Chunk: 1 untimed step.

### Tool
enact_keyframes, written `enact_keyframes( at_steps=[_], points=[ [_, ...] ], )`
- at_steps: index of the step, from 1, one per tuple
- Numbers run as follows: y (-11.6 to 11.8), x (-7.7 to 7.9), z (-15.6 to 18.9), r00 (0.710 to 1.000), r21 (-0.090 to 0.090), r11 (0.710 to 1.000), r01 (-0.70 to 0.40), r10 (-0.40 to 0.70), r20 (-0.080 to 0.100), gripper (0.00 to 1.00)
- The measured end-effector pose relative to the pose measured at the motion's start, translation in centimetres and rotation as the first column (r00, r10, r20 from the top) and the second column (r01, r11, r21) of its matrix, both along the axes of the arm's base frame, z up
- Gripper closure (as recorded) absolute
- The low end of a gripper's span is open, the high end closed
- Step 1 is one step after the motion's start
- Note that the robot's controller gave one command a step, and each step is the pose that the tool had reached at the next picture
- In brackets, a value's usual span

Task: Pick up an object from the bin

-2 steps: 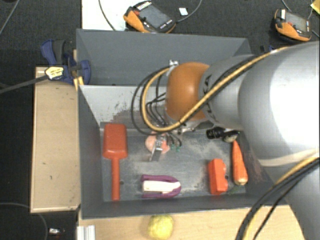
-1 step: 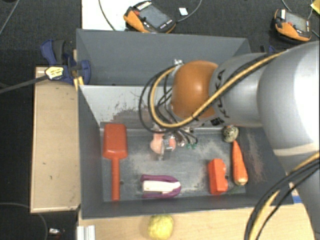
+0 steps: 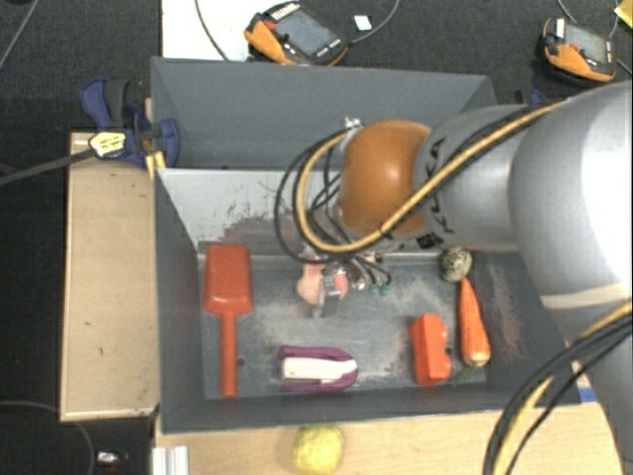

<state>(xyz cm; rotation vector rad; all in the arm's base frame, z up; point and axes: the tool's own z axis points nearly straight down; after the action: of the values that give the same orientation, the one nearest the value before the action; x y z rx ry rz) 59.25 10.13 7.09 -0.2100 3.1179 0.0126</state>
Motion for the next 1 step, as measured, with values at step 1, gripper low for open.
enact_keyframes(
  at_steps=[1],
  points=[
    [-0.05,-0.25,1.93,1.0,-0.001,1.0,0.001,-0.001,-0.009,1.0]
  ],
)
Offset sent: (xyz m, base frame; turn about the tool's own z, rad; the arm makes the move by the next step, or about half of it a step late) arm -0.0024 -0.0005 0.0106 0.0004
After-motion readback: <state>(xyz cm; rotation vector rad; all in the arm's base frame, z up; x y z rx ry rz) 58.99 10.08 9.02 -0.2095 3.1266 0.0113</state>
